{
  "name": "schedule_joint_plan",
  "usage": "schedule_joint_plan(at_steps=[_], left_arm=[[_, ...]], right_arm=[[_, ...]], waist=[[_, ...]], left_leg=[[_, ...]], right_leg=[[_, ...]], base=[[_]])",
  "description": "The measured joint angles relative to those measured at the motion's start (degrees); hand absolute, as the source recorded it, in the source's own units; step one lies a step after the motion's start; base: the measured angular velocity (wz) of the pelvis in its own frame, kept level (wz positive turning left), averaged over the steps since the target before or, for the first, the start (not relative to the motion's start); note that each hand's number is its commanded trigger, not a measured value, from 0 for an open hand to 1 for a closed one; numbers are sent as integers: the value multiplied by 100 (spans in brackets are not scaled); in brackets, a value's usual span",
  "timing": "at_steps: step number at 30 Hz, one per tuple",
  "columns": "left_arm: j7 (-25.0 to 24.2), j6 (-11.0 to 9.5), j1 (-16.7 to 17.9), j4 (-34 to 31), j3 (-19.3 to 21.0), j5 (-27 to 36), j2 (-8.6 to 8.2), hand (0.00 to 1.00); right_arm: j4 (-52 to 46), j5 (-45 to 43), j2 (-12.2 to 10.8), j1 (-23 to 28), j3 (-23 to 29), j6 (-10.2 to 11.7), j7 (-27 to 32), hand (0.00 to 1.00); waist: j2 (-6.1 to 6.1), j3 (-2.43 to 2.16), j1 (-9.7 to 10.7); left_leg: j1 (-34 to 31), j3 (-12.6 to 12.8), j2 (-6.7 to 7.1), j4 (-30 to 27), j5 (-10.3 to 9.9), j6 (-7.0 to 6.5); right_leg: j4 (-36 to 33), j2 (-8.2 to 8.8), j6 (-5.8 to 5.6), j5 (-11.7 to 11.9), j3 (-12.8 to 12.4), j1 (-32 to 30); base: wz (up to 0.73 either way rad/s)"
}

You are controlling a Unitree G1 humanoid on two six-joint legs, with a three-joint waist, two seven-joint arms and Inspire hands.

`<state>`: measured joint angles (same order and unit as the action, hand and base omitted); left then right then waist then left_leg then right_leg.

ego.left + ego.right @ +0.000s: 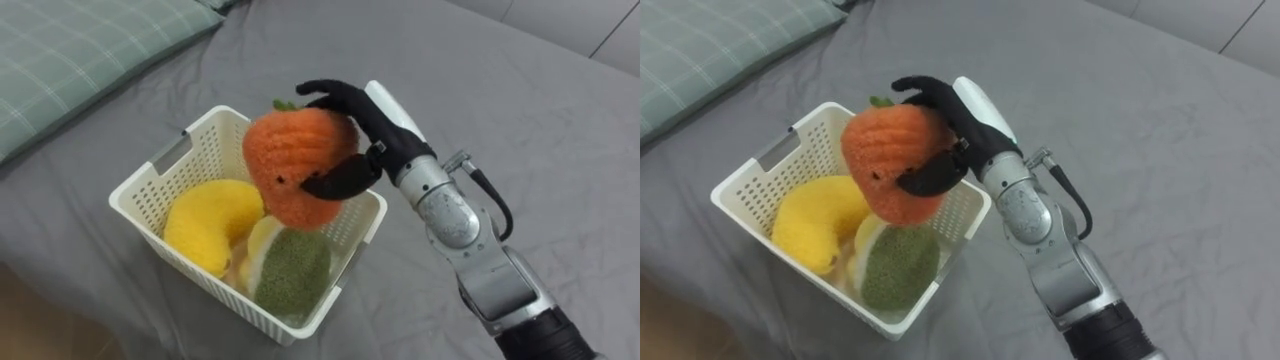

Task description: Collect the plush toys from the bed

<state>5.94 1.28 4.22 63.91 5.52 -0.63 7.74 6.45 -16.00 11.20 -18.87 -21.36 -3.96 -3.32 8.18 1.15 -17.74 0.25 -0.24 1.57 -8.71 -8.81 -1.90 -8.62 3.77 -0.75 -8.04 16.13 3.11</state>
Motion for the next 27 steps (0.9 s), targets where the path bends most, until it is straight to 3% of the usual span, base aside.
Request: schedule_joint_plan(at_steps=[27], left_arm=[[15, 9, -1, -105, -12, -7, -7, 0]], right_arm=[[0, 113, 96, 0, 10, 14, 129, 0]], waist=[[-68, -22, 67]], left_leg=[[1, -6, 3, -10, 1, -2]], right_leg=[[0, 5, 0, 0, -18, 9]], base=[[0]])
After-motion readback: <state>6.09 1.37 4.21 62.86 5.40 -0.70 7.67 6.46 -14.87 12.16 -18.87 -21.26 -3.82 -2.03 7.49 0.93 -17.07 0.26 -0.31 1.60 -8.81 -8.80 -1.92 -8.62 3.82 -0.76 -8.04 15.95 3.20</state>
